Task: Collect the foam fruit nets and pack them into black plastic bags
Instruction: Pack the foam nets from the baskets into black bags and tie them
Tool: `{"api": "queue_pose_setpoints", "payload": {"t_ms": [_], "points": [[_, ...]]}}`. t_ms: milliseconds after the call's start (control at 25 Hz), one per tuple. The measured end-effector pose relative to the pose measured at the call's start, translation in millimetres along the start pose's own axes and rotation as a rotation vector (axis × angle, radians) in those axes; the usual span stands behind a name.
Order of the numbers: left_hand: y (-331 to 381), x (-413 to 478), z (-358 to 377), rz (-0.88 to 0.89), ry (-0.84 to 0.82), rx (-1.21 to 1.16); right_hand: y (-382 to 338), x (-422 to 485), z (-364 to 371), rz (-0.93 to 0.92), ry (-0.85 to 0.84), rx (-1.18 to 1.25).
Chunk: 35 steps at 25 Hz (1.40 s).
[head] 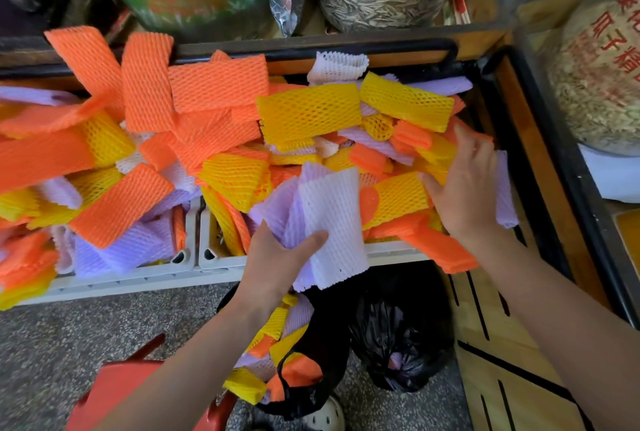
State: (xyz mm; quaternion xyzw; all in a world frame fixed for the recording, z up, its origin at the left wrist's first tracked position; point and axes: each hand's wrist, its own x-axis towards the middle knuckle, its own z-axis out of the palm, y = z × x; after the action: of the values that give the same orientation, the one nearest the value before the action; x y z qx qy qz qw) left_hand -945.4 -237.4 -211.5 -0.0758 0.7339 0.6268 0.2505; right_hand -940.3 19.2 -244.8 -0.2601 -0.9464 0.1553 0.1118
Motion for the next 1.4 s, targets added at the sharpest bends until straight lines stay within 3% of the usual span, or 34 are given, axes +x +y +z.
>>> {"api": "queue_pose_setpoints", "payload": {"t_ms": [120, 240, 320, 600, 760, 880, 1160, 1280, 1400], "points": [[-3, -1, -1, -0.008, 0.001, 0.014, 4, 15, 3, 0.043, -0.016, -0.177], [-2, -3, -3, -0.004, -0.010, 0.025, 16, 25, 5, 0.090, -0.170, -0.239], [-2, -4, -4, 0.005, -0.010, 0.036, 19, 27, 1, 0.073, -0.201, -0.156], [-1, -9, 1, 0.006, 0.021, -0.041, -10, -10, -45, 0.027, -0.015, 0.240], [5, -17, 13, 0.024, 0.004, -0.150, -42, -65, -59, -0.241, -0.028, 0.415], [3, -30, 16, 0.006, -0.060, -0.210, -63, -115, -49, -0.391, -0.180, 0.444], [-47, -69, -33, -0.047, -0.208, -0.177, -84, -190, -32, -0.421, -0.523, 0.566], [-74, -82, -54, -0.094, -0.129, -0.140, -93, -223, -13, -0.378, -0.662, 0.628], [-105, -87, -85, -0.130, -0.003, -0.062, -102, -247, 10, -0.209, -0.812, 0.817]]}}
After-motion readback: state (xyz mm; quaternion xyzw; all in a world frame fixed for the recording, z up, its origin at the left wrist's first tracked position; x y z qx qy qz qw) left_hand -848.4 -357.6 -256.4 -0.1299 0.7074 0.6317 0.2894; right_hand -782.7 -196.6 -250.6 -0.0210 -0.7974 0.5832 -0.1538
